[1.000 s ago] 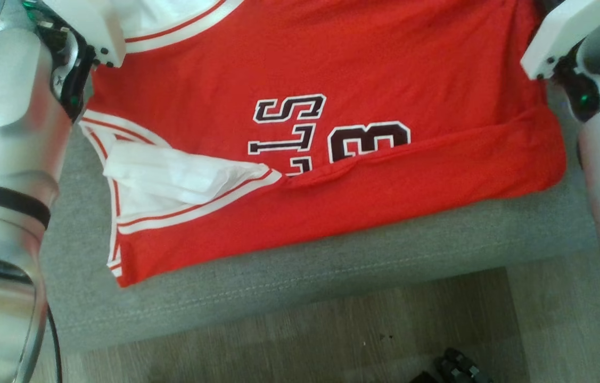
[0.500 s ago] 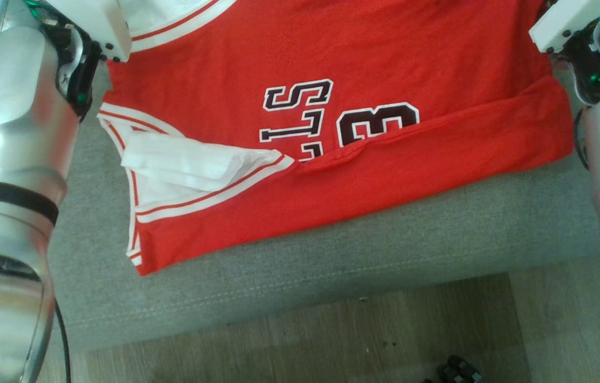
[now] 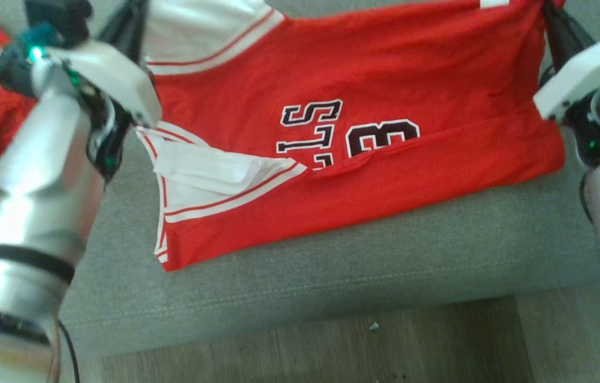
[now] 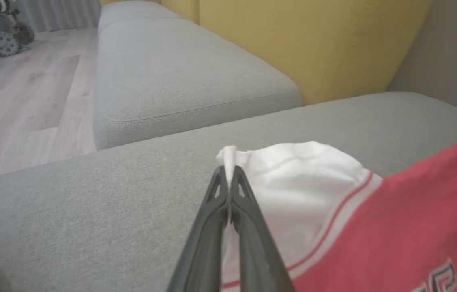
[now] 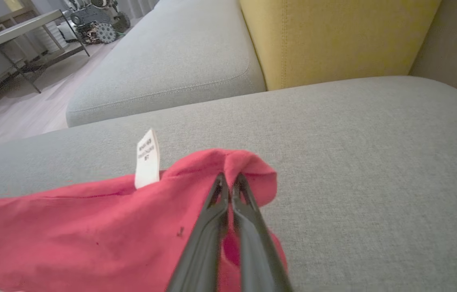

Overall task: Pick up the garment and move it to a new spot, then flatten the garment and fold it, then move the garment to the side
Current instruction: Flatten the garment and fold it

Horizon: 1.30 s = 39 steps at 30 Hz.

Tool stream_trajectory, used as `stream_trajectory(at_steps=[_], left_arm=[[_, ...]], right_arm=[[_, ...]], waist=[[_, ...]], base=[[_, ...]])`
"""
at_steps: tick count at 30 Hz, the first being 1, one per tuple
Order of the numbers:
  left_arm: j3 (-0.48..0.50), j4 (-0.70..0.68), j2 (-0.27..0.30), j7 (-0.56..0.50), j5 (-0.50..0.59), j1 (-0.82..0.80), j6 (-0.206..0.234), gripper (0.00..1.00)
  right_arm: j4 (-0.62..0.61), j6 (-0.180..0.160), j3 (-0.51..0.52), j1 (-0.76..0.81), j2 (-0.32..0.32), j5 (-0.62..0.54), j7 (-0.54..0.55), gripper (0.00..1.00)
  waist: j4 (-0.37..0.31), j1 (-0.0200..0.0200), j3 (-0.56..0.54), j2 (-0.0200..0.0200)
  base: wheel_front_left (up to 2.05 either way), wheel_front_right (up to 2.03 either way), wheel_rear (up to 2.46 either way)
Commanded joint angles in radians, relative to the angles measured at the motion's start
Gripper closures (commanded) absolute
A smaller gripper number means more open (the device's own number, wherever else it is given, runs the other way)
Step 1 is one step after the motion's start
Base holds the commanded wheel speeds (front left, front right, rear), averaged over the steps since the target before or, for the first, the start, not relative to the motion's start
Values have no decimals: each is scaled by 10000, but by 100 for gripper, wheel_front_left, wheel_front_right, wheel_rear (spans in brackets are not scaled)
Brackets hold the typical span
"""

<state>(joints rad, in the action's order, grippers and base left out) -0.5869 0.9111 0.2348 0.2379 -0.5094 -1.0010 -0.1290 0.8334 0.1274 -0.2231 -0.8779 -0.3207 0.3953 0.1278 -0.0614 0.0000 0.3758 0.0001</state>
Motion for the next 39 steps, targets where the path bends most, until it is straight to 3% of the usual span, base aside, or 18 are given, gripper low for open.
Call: stream_trajectory(at_steps=[1,11,22,30,36,37,38,39], left_arm=[[127,-521,622,-20,-58,-22,-13,100],[-329,-4135,2120,-1323,-498,2513,149,100],[-831,-7952,3500,-3339,-903,4781,639,100],[-963,-9459,4372,-4389,-1446,5704,695,100],[-1226,-10137,4715,-5118,-1849,6144,624,100],[-1282,-10200,4739,-5217,-1907,6208,612,100],[-1331,-10240,4755,-5305,-1952,6265,611,100],[-1391,-10264,4767,-5391,-1983,6315,606,100]], right_arm=[[-460,33,-132,200,-151,176,-136,100],[-1581,33,-111,1776,-712,256,103,100],[-2545,33,346,3217,-1088,91,1535,100],[-3167,33,626,4056,-1312,-7,2568,100],[-3885,33,791,4830,-1574,-94,3355,100],[-3975,33,836,4947,-1590,-100,3479,83],[-4059,33,902,5053,-1590,-128,3600,17],[-4141,33,960,5159,-1569,-154,3768,0]], waist=[[133,0,-253,-1],[471,0,-877,-1],[559,0,-1195,-1],[539,0,-1328,-1],[563,0,-1386,-1],[560,0,-1395,-1],[555,0,-1401,-1],[552,0,-1406,-1]], base=[[0,0,0],[0,0,0],[0,0,0],[0,0,0],[0,0,0],[0,0,0],[0,0,0],[0,0,0]])
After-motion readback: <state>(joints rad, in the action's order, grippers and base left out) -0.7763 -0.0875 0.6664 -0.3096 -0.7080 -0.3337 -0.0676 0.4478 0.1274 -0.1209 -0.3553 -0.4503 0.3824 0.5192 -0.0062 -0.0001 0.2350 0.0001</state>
